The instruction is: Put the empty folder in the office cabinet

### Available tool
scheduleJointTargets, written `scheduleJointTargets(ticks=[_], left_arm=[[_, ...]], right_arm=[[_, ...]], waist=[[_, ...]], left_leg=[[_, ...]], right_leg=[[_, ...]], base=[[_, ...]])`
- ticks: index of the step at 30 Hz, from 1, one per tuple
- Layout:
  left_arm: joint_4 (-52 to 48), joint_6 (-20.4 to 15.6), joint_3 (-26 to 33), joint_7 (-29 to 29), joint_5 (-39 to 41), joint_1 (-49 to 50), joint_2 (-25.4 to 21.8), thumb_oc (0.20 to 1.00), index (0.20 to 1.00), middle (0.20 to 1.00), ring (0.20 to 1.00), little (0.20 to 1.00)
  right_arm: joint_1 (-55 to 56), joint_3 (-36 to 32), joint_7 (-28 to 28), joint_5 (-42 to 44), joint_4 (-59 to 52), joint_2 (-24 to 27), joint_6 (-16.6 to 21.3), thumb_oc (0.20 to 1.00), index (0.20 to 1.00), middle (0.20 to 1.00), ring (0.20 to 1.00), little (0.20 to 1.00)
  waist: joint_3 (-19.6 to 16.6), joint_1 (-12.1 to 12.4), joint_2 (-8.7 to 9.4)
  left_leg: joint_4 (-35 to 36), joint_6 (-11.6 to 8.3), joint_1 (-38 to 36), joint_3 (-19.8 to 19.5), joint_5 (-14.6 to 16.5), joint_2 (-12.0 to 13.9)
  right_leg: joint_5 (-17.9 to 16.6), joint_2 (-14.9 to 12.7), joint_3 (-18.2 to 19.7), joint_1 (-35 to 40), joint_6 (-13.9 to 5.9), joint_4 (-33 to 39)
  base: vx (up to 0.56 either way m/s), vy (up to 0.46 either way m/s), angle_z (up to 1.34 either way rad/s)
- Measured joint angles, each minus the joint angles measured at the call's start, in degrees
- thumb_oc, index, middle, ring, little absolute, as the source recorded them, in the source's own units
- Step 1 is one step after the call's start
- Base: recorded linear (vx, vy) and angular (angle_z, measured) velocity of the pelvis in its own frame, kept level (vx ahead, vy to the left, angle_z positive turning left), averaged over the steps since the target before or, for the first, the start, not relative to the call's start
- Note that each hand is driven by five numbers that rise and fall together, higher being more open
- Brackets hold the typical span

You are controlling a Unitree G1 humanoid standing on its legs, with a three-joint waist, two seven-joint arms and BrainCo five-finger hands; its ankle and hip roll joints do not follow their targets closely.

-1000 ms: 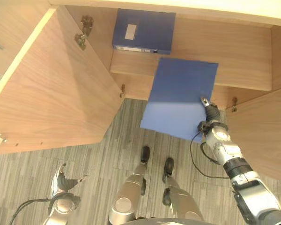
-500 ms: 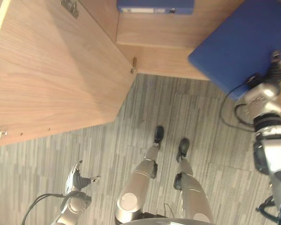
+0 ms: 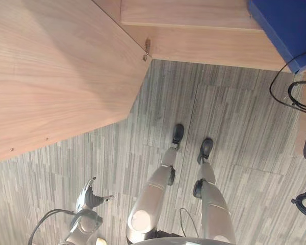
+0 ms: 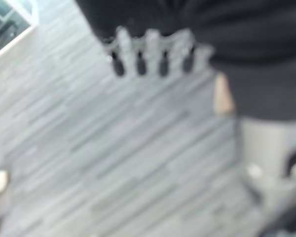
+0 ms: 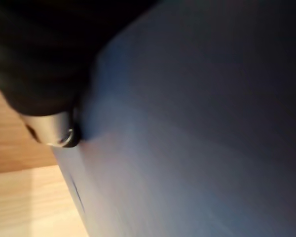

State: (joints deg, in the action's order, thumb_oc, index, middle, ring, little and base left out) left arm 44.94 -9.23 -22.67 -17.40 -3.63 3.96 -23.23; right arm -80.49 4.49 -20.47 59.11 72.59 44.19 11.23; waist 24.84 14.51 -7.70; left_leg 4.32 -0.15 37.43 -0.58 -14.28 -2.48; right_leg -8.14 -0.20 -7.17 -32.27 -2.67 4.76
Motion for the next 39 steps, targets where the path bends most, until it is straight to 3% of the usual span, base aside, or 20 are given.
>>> scheduleJointTargets(ticks=[7,15,26,31,39], left_arm=[[-0.2,-0.1,-0.3,-1.2,0.0,-2.2,0.0,1.0,1.0,1.0,1.0,1.0],[-0.6,-0.8,-0.5,-2.4,0.1,-2.6,0.0,1.0,1.0,1.0,1.0,1.0],[-1.0,-1.9,-2.0,-4.5,0.1,-2.6,-0.1,1.0,1.0,1.0,1.0,1.0],[-3.2,-2.2,-2.0,-4.8,0.1,-2.6,-0.2,1.0,1.0,1.0,1.0,1.0],[-9.0,-2.4,0.0,-4.9,1.0,-3.5,-0.8,1.0,1.0,1.0,1.0,1.0]], right_arm=[[-11.1,-0.6,-5.4,4.2,1.7,3.0,2.5,0.2,0.2,0.2,0.2,0.2],[-24.5,8.9,-7.7,5.0,1.4,8.6,2.8,0.2,0.2,0.2,0.2,0.2],[-25.3,9.9,-10.6,5.1,0.1,9.1,4.6,0.2,0.2,0.2,0.2,0.2],[-25.0,7.2,-11.7,5.2,-1.0,9.1,6.5,0.2,0.2,0.2,0.2,0.2],[-24.2,3.9,-10.3,10.4,-3.8,10.0,9.0,0.2,0.2,0.2,0.2,0.2]], waist=[[-0.1,0.3,0.02],[-0.1,1.0,0.14],[-2.0,1.7,1.77],[-2.0,1.8,1.75],[-2.4,3.8,1.77]], left_leg=[[-0.8,0.01,3.8,-1.1,0.0,-0.1],[-1.9,-0.1,10.4,-3.0,-1.0,-0.1],[-2.8,-0.2,19.2,-3.7,-2.0,-1.8],[-2.6,-0.01,19.9,-4.6,-2.2,-2.9],[-2.6,-1.28,20.1,-6.1,-2.0,-4.1]], right_leg=[[0.1,0.0,-0.7,-3.6,0.06,-0.8],[1.6,-0.4,-1.5,-11.9,-0.31,-6.3],[6.0,-2.8,-1.8,-25.6,-1.28,-18.1],[7.9,-4.3,-2.3,-27.0,-3.0,-20.4],[9.8,-5.7,-3.1,-27.6,-3.88,-22.0]], base=[[0.04,0.011,0.04],[0.01,-0.001,0.02],[0.0,0.001,0.03],[0.03,-0.007,0.1],[0.03,-0.01,0.09]])
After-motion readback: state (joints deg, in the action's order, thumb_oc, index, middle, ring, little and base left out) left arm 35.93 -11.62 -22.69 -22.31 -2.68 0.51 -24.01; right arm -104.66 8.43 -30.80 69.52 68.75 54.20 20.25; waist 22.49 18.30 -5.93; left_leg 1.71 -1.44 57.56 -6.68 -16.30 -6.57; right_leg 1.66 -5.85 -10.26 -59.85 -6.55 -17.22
